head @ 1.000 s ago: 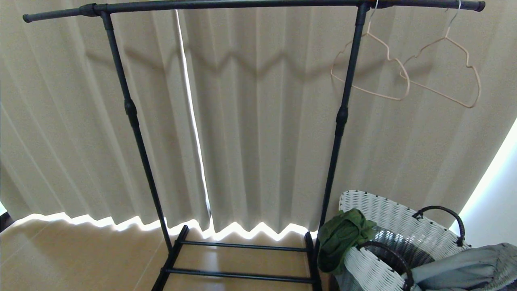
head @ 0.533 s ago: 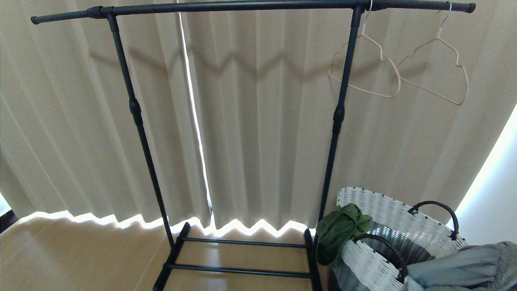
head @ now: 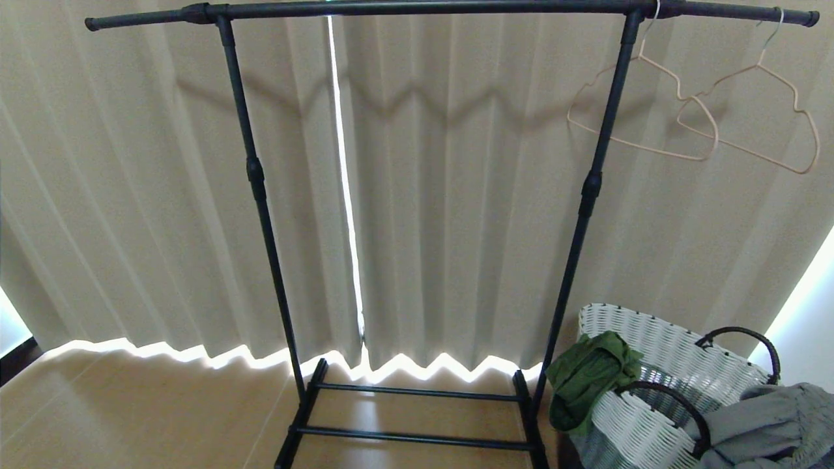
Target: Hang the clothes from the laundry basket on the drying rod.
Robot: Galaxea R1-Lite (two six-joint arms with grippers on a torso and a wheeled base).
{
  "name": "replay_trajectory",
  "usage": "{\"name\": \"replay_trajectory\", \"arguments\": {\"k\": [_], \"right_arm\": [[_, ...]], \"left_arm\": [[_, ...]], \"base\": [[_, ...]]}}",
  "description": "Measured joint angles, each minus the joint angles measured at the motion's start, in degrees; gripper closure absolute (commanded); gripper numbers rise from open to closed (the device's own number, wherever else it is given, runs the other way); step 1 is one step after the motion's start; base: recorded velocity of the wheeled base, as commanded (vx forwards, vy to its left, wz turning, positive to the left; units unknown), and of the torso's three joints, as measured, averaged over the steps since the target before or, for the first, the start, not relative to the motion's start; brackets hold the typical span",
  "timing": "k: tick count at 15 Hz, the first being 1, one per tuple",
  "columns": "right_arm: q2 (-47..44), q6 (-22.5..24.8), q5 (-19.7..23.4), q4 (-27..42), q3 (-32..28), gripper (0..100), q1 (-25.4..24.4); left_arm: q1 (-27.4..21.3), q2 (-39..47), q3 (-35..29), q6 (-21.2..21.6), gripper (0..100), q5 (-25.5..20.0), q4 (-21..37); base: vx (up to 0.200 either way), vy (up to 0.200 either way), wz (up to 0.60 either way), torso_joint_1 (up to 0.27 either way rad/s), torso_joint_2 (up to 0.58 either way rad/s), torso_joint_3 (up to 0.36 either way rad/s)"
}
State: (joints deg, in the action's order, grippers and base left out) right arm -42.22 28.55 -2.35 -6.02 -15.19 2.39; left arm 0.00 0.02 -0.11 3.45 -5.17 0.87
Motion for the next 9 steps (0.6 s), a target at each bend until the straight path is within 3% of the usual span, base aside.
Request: {"name": "replay_trajectory", "arguments": {"k": [5,7,9], "right_arm": [[-3.93,-0.55,0.24,0.01,-6.22,100,-7.62],[-5.24,-2.28,0.24,-0.02,-8.98,100,-11.31],[-6.38,-5.56,0.28,-0.07,-11.11,100,-14.9]], "left_arm": [[0.0,0.0,-0.05,4.12,0,-1.78,-0.21],[0.0,0.0,-0.62,4.69,0,-8.46,-0.29],[-0.05,0.55,-3.46,4.84,0,-17.93,-0.27]], "base": [[0.0,0.0,0.0,0.0,0.0,0.0],[0.0,0.0,0.0,0.0,0.0,0.0],[0.0,0.0,0.0,0.0,0.0,0.0]]}}
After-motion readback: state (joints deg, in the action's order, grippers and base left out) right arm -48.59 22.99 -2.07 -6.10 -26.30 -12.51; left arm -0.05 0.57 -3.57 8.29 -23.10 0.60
